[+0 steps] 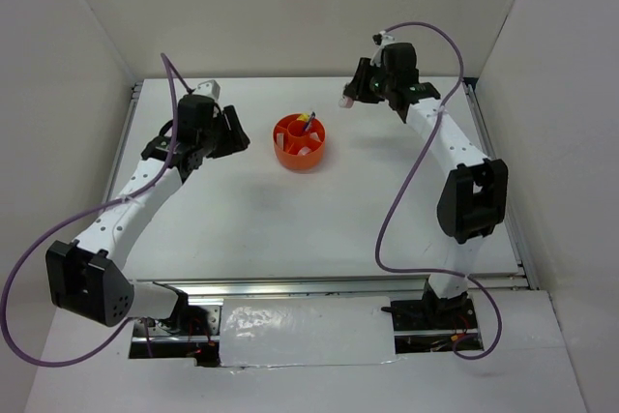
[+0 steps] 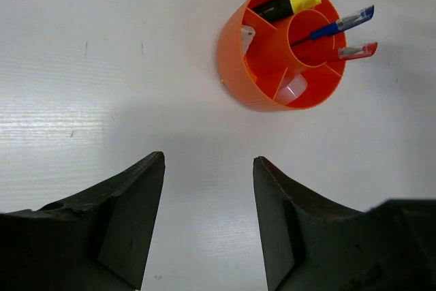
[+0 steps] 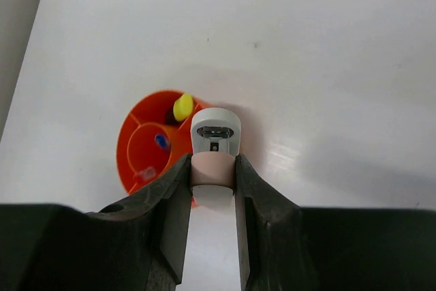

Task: Sort the stationery into containers
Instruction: Place the stapler in the storage box.

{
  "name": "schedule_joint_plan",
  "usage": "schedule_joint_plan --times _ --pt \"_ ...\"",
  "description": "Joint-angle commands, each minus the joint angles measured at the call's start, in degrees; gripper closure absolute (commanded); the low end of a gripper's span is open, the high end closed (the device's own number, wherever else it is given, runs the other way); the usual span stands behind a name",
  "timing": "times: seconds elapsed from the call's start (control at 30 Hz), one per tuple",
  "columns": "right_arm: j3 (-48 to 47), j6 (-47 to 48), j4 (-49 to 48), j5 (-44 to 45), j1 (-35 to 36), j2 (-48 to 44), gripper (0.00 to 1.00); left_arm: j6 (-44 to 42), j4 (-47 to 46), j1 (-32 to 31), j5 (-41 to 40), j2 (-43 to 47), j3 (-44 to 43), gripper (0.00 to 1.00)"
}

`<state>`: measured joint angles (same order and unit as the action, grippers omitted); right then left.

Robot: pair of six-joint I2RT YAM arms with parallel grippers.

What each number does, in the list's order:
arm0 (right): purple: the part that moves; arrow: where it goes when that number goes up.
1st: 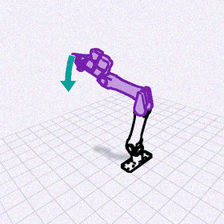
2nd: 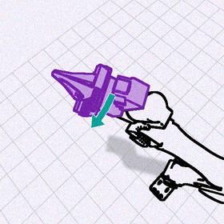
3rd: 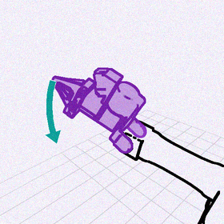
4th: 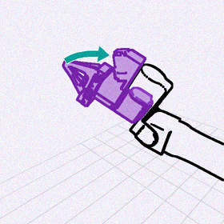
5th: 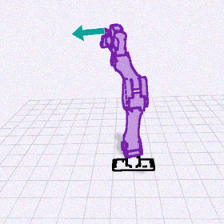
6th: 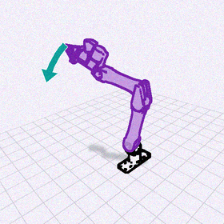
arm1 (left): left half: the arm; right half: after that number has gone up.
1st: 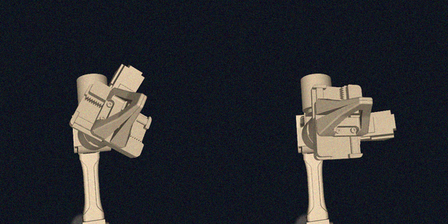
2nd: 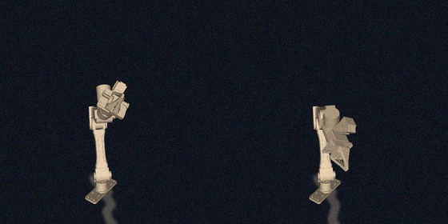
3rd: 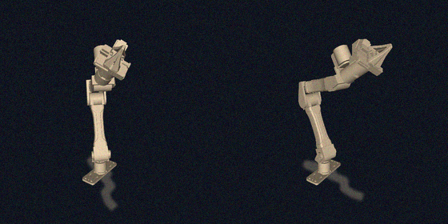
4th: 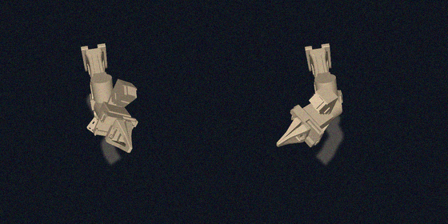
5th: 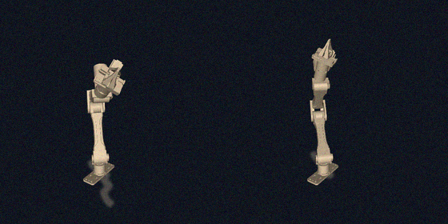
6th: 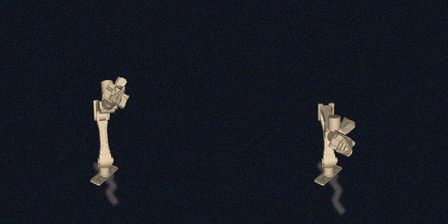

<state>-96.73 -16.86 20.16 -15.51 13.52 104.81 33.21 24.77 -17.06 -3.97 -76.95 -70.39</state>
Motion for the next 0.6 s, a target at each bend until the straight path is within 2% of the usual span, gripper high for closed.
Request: schedule_joint_plan --times 0.0,0.1,0.57 --pt "-4.16 0.69 -6.01 4.35 0.72 4.6 1.0 -2.1 -3.24 1.06 -1.31 -0.39 -1.5 0.34" --pt "-8.03 -1.49 -5.13 3.73 1.25 9.43 1.0 -2.54 -4.38 2.29 -1.13 -1.18 -2.38 0.35" --pt "-7.77 -5.81 -7.33 -2.6 4.23 12.96 1.0 -3.5 -6.23 5.28 0.27 -3.3 -3.7 0.35"
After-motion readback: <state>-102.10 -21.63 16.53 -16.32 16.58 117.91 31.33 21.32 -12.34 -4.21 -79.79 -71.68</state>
